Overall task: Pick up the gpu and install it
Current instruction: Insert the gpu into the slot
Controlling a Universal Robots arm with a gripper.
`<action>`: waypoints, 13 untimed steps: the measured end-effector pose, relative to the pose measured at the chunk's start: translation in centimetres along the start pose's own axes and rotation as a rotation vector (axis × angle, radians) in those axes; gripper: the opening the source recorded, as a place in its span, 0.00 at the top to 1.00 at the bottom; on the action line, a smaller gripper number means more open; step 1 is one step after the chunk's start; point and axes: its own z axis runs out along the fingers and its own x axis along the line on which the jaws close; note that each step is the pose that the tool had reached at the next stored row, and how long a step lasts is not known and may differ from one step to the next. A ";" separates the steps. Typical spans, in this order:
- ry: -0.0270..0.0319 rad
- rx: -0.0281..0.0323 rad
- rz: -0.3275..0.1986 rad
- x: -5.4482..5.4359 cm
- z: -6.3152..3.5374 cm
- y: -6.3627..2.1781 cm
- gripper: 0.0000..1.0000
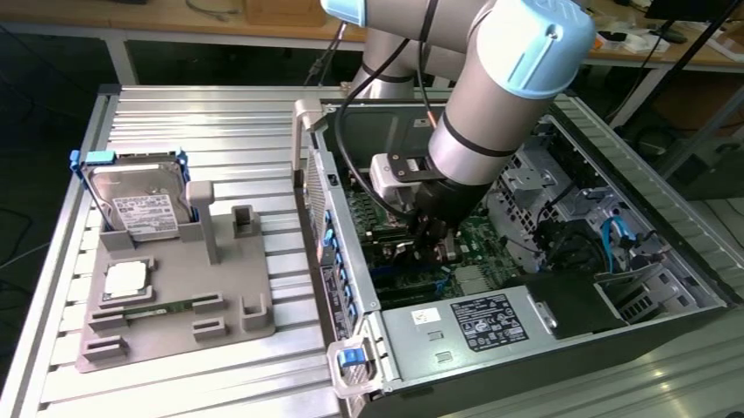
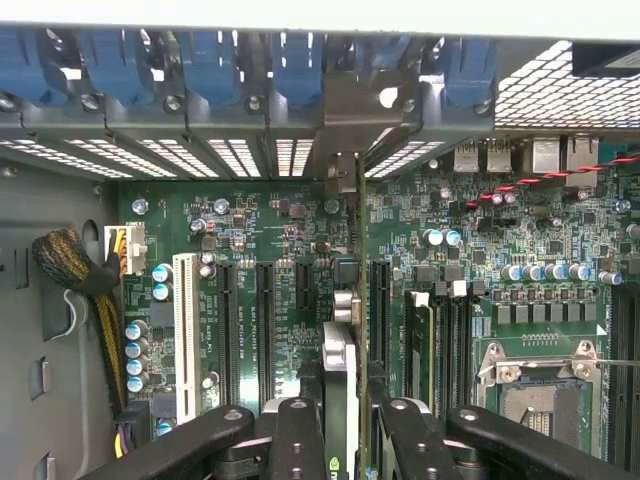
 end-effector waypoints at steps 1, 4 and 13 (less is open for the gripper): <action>0.0003 -0.0001 0.000 0.0 -0.01 0.00 0.73; 0.0001 0.0000 0.000 0.1 -0.01 0.00 0.73; 0.0002 -0.0002 0.000 0.1 0.29 -0.01 0.73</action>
